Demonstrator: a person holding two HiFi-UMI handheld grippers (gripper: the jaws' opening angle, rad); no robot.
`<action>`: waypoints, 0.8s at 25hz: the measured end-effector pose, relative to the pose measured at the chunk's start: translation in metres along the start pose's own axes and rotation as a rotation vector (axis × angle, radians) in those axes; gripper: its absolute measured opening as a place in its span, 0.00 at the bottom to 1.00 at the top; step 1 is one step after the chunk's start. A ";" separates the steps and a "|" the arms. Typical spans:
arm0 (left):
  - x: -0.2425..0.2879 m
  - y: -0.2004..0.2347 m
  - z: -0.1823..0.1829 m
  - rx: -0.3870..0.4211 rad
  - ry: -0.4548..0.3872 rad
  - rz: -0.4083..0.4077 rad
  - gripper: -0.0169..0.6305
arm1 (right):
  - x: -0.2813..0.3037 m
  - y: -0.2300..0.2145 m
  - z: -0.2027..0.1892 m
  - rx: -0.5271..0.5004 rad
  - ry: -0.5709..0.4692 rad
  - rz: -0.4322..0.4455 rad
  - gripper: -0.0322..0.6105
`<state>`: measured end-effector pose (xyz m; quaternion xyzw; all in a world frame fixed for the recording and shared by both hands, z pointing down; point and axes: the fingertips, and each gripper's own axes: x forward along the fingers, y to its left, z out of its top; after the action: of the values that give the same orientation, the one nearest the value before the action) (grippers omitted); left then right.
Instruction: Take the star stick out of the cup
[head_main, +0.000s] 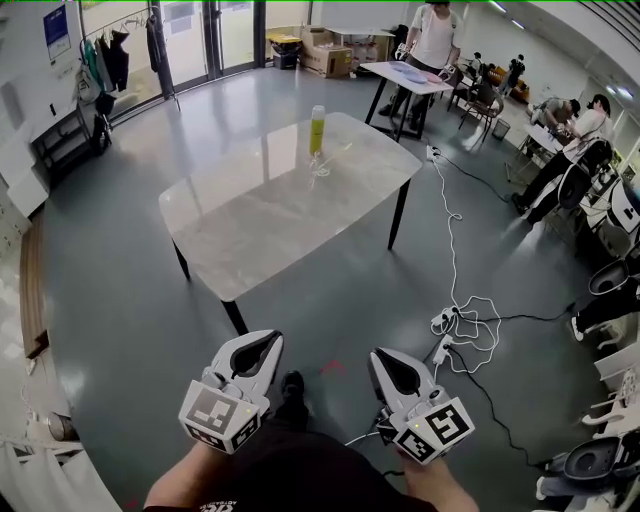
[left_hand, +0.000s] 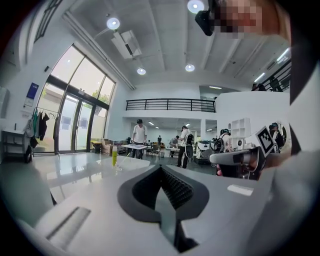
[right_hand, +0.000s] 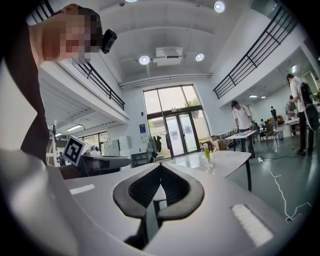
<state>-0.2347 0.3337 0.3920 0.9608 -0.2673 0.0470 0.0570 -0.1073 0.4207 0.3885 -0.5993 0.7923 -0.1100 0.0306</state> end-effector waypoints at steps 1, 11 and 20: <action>0.011 0.006 0.003 0.004 -0.001 -0.007 0.02 | 0.009 -0.009 0.002 0.001 0.002 -0.008 0.07; 0.097 0.095 0.039 0.027 -0.059 -0.017 0.02 | 0.121 -0.069 0.037 -0.026 0.029 -0.011 0.07; 0.138 0.140 0.037 0.016 -0.019 -0.020 0.02 | 0.182 -0.098 0.052 -0.051 0.050 -0.001 0.07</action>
<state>-0.1874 0.1396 0.3835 0.9642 -0.2580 0.0397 0.0471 -0.0567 0.2145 0.3740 -0.5973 0.7952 -0.1046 -0.0044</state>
